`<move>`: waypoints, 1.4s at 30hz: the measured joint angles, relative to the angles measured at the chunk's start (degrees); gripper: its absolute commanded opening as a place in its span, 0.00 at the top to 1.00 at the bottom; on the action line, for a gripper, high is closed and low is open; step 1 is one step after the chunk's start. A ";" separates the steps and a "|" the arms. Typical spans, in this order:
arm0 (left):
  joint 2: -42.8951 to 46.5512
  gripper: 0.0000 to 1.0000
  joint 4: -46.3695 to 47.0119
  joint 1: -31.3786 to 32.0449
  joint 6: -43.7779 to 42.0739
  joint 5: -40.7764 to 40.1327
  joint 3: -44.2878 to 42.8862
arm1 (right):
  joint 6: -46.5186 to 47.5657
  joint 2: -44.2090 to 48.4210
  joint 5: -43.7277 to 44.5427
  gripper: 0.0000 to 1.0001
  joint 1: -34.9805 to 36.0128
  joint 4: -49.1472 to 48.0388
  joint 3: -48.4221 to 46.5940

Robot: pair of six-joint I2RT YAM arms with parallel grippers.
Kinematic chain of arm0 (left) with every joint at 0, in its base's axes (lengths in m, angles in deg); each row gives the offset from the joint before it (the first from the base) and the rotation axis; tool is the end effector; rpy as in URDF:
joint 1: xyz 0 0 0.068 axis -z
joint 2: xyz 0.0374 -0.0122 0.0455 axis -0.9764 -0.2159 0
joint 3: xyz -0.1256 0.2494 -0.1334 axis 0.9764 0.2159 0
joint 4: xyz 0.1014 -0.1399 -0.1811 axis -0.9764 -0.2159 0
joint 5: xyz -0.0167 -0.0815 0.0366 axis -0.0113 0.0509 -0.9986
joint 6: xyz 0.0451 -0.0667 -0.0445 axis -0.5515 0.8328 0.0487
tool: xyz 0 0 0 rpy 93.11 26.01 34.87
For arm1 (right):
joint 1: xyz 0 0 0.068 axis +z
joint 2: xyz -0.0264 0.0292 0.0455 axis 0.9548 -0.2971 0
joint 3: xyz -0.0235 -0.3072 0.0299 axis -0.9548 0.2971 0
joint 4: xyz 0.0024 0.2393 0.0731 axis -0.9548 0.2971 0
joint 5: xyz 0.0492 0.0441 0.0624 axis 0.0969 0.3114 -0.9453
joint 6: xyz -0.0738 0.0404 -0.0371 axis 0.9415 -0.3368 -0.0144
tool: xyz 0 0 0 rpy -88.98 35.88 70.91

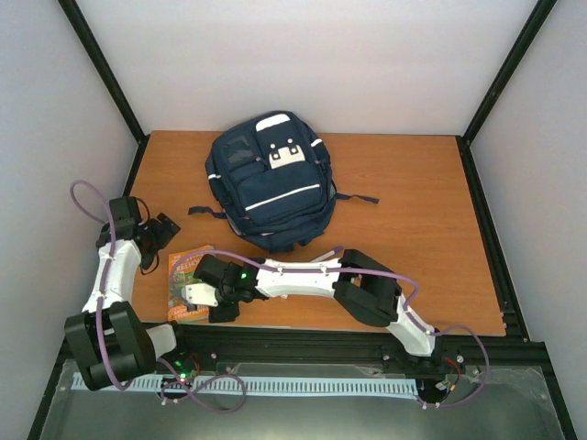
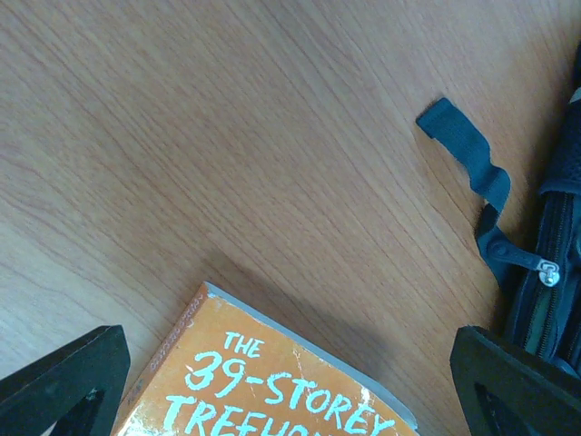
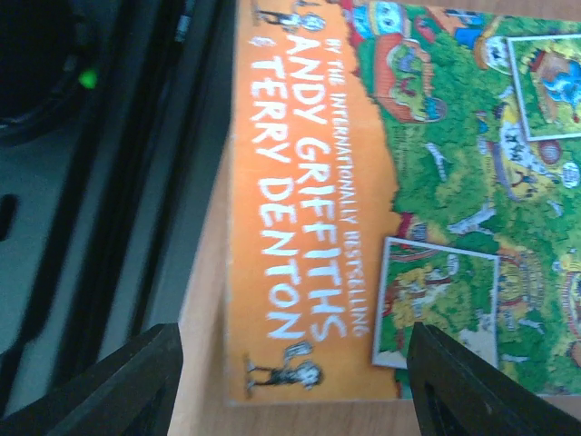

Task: Pack the student bag
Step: Move the book to the center of the board, then pick up the book from the center of the board.

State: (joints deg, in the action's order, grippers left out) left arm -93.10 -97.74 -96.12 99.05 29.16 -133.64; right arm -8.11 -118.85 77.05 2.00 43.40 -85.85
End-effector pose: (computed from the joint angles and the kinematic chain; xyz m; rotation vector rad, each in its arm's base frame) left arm 0.2094 0.0581 0.2212 -1.1668 2.3617 -0.2924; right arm 0.1192 0.4928 0.1679 -2.0938 1.6136 0.5330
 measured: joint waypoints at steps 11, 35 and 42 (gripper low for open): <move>-1.99 0.00 0.39 -1.46 0.90 1.03 2.78 | -3.04 -3.06 4.72 0.41 -3.23 -2.95 -1.25; -7.32 0.20 12.90 4.96 2.86 11.08 11.17 | -10.47 -0.42 -12.07 0.42 -17.42 2.84 -3.67; -9.84 0.23 16.22 8.04 2.86 11.54 10.32 | -16.68 -3.21 -14.93 0.46 -24.72 3.23 -12.85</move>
State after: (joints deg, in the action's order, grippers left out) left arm -102.93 -81.52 -88.08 101.91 40.70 -123.32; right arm -24.79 -122.06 62.12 -22.72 46.63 -98.70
